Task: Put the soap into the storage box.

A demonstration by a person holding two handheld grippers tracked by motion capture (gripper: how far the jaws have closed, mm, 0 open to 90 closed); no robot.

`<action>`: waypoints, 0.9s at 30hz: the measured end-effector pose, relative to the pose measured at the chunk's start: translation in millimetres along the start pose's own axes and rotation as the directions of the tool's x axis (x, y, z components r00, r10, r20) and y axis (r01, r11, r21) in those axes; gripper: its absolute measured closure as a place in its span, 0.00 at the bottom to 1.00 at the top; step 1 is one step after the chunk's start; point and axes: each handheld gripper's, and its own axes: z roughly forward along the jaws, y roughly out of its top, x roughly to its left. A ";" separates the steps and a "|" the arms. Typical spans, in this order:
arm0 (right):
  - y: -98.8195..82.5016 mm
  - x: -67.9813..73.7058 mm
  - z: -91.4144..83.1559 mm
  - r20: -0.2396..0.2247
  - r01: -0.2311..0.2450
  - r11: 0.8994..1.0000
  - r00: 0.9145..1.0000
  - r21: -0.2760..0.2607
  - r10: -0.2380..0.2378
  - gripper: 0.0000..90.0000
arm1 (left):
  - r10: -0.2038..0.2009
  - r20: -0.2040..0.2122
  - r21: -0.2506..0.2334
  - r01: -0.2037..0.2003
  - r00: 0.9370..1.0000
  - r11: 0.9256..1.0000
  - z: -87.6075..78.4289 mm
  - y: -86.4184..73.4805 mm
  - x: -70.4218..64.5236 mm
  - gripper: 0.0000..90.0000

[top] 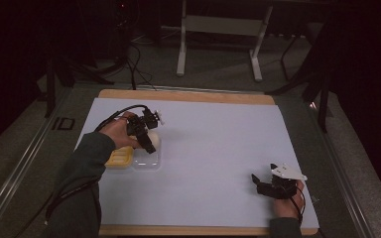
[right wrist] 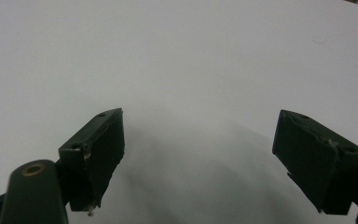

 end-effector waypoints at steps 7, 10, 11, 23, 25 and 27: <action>0.0 0.0 0.0 0.000 0.000 1.000 1.000 0.000 0.000 0.19 | -0.019 -0.009 0.002 0.019 1.000 1.000 -3.1 -9.3 4.4 0.26; 0.0 0.1 0.0 0.001 0.001 1.000 1.000 0.000 -0.001 0.19 | -0.027 -0.012 0.005 0.027 1.000 1.000 -3.7 -13.5 5.7 0.26; 0.0 0.1 0.0 0.001 0.001 1.000 1.000 0.000 -0.001 0.19 | -0.030 -0.011 0.002 0.030 1.000 1.000 -3.8 -15.0 6.3 0.26; 0.0 0.1 -0.1 0.002 0.001 1.000 1.000 0.000 -0.001 0.19 | -0.065 -0.015 0.006 0.065 0.998 0.998 -4.4 -34.3 14.4 0.26; 0.0 0.0 -0.1 0.002 0.001 1.000 1.000 0.000 -0.001 0.19 | -0.078 -0.015 0.008 0.078 0.997 0.997 -3.7 -37.6 16.0 0.26; 0.0 0.0 -0.1 0.002 0.001 1.000 1.000 0.000 -0.001 0.19 | -0.083 -0.016 0.013 0.083 0.996 0.996 -2.9 -40.4 17.4 0.26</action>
